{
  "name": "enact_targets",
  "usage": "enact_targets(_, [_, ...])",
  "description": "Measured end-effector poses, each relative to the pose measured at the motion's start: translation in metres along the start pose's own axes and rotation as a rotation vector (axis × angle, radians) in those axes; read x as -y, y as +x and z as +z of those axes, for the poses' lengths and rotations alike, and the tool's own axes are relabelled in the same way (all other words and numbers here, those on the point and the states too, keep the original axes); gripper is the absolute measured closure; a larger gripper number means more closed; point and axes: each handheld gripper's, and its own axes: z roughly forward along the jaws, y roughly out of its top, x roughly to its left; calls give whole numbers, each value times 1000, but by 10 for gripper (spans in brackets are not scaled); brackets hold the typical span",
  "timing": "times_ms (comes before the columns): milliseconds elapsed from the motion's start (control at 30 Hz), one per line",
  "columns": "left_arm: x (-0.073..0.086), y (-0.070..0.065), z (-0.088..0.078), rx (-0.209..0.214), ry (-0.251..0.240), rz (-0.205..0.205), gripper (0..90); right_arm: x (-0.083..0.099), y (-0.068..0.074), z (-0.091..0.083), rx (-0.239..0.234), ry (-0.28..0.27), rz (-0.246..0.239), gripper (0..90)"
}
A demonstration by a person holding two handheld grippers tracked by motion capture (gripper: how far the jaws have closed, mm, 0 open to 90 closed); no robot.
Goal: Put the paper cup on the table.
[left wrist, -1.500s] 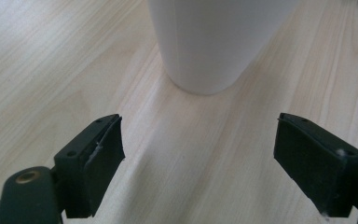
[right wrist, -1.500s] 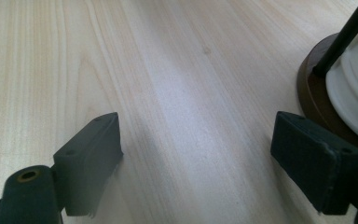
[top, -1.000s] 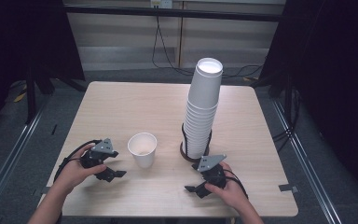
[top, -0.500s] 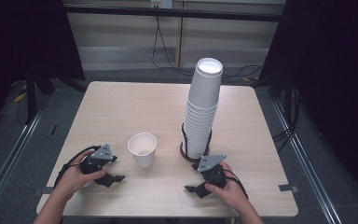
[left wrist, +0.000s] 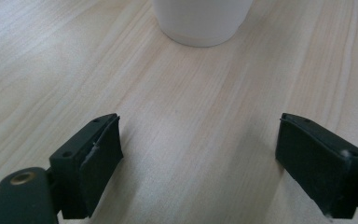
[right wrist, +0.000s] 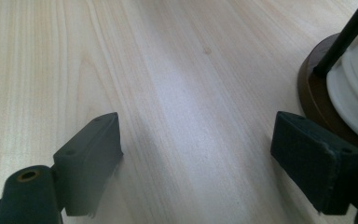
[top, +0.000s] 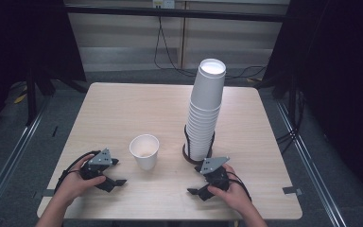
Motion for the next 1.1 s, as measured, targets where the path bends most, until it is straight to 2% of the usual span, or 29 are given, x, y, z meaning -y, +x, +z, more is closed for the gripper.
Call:
enact_targets(267, [5, 0, 1, 4, -40, 3, 102, 0, 0, 0, 0, 0, 0, 156])
enact_targets(733, [5, -1, 2, -6, -43, 4, 96, 0, 0, 0, 2, 0, 0, 156])
enact_targets(1100, [5, -3, 3, -43, -34, -30, 56, 0, 0, 0, 4, 0, 0, 148])
